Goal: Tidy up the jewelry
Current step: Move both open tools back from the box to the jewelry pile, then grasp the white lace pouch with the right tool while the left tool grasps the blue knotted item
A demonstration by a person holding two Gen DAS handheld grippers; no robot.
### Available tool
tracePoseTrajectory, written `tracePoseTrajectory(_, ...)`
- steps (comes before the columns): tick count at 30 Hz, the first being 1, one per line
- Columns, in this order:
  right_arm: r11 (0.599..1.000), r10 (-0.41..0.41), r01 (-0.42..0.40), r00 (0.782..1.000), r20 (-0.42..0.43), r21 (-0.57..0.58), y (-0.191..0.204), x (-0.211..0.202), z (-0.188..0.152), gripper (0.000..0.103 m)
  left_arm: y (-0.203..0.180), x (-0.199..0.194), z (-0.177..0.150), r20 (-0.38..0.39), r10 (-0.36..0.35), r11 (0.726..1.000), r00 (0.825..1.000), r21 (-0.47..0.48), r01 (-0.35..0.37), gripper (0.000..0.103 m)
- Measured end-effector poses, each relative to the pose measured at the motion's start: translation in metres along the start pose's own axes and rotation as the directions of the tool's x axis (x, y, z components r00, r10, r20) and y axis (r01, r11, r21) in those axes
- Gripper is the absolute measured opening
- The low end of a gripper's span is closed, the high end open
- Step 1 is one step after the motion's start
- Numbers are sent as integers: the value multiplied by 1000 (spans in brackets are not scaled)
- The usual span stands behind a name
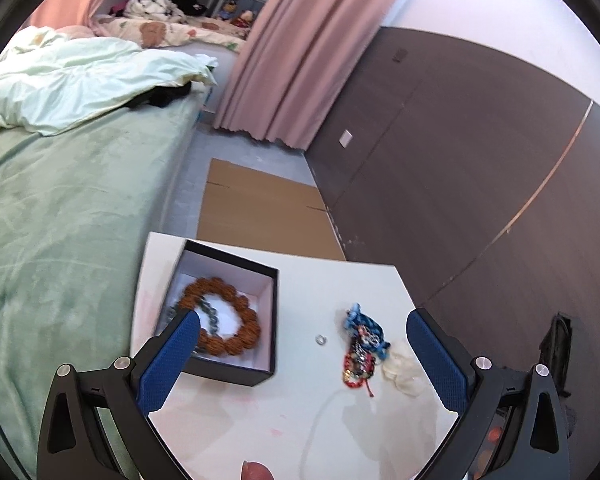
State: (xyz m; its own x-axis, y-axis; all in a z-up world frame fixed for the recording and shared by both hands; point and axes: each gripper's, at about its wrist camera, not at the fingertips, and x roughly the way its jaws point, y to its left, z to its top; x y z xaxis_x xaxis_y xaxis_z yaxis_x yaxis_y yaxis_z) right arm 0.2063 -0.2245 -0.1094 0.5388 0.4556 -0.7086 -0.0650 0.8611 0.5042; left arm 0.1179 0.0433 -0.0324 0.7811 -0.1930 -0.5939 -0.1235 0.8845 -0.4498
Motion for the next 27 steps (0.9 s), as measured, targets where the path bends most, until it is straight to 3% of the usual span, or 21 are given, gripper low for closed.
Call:
tracePoseTrajectory(4,998,-53,53,998,-16,43,-11,4,1,80,-16,10,-6,-24,-8,999,1000,47,9,102)
tracePoseTrajectory(10,990,-98,103,994,-55,97,-28,16,3,79,-36,24,-14,-61,-35,991,998,130,43,94)
tracePoseTrajectory(19,981,-128,143,985,-116,131,-37,43,8,75,-55,59,-22,-132,-62,979,989,184,86,72)
tracePoseTrajectory(22,981,-119,140,981,-150,134,-37,54,11,61,-61,71,-23,-152,-74,974,986,200,104,71)
tracePoseTrajectory(24,981,-97,125,979,-180,151,-40,61,12,28,-64,81,-24,-173,-84,973,981,197,118,67)
tracePoseTrajectory(26,977,-76,111,979,-191,181,-44,65,12,7,-64,88,-23,-187,-89,973,978,194,126,66)
tracePoseTrajectory(27,977,-62,99,980,-186,191,-45,65,13,7,-65,93,-23,-190,-89,973,978,195,126,65)
